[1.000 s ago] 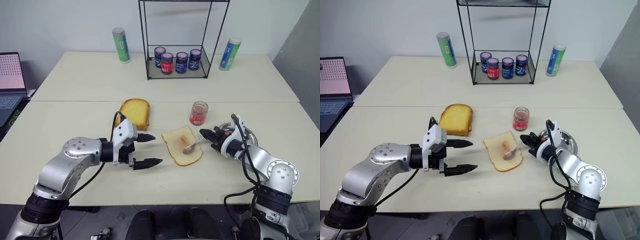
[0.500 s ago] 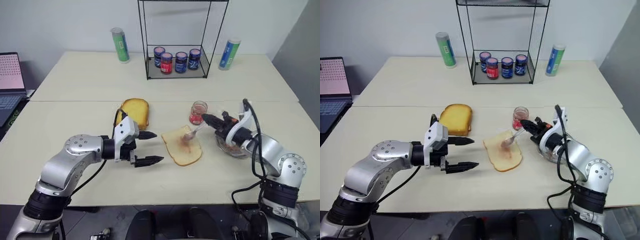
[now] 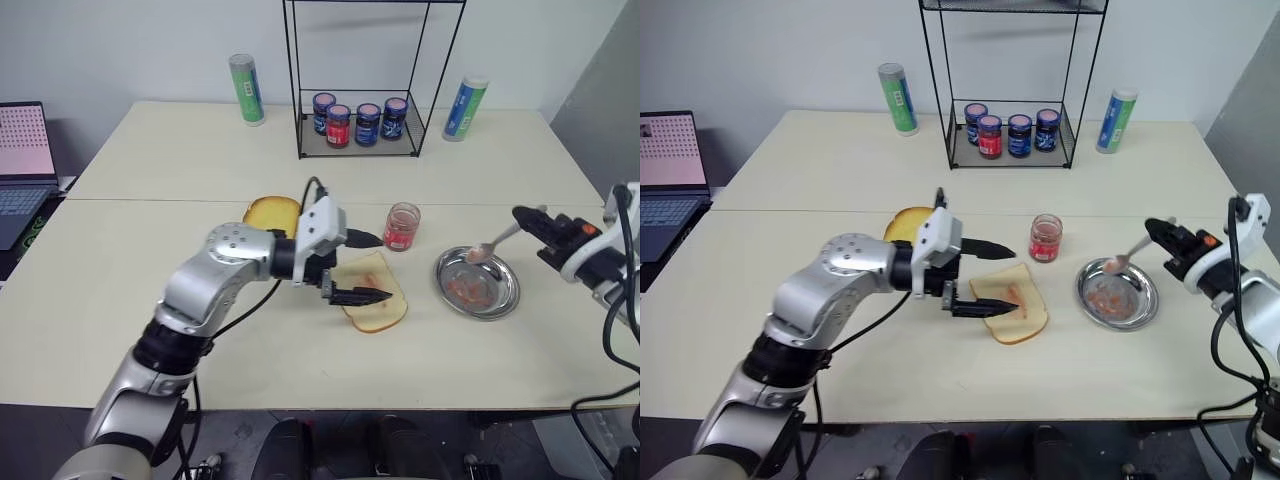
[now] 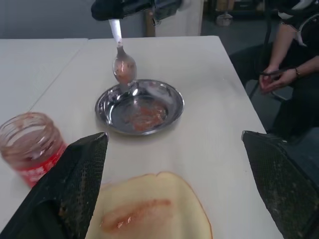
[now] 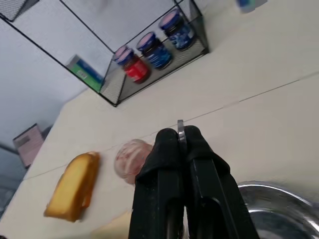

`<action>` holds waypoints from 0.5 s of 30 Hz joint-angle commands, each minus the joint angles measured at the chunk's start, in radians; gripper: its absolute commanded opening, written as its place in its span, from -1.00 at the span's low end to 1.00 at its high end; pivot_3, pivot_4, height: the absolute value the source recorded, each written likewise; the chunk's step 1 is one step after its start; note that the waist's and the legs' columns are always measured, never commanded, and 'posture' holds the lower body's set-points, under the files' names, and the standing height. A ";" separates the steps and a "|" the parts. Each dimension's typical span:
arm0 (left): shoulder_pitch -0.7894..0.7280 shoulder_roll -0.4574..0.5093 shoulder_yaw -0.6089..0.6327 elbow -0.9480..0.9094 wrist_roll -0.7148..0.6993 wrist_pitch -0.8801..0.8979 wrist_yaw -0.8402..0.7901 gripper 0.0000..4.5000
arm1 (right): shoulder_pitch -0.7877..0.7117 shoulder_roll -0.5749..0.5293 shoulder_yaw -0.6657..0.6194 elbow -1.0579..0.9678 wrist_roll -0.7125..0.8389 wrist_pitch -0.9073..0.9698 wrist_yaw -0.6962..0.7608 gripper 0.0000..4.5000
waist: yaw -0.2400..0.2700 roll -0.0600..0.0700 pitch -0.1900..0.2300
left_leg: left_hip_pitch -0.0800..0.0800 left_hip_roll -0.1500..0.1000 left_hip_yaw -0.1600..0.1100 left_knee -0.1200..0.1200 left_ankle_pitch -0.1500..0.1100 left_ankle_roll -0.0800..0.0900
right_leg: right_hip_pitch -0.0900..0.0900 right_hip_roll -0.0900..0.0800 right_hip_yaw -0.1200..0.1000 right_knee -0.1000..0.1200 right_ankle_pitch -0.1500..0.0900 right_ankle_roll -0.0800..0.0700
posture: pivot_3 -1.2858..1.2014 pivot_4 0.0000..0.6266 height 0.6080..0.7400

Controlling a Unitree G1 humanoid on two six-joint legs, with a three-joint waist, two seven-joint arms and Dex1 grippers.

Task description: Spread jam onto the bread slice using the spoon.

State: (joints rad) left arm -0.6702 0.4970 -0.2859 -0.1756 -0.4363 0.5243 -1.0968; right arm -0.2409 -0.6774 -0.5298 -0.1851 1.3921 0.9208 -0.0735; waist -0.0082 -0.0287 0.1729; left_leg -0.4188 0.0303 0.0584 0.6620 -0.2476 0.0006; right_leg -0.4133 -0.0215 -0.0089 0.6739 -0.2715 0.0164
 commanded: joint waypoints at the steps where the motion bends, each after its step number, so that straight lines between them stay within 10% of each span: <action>1: -0.042 -0.050 -0.033 0.046 0.038 -0.055 -0.008 1.00 | 0.039 0.004 0.014 0.054 -0.151 -0.094 0.144 -0.98 | -0.001 0.000 0.000 | 0.000 0.000 0.000 0.000 0.000 0.000 | 0.000 0.000 0.000 0.000 0.000 0.000 | 0.03 -0.52 1.00; 15: 0.005 -0.049 -0.012 0.012 0.035 -0.029 -0.006 1.00 | -0.021 0.074 0.039 0.348 -0.384 -0.197 0.368 -0.98 | -0.001 0.001 0.000 | 0.003 0.000 0.000 0.001 0.000 0.000 | 0.002 0.000 0.001 0.001 0.000 -0.001 | 0.03 -0.52 1.00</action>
State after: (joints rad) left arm -0.6595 0.4464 -0.3181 -0.1153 -0.3926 0.4967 -1.1041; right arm -0.2462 -0.6092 -0.4707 0.1353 1.0349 0.7370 0.2827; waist -0.0091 -0.0279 0.1727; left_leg -0.4162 0.0300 0.0588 0.6628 -0.2475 0.0006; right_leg -0.4115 -0.0214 -0.0084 0.6755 -0.2710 0.0156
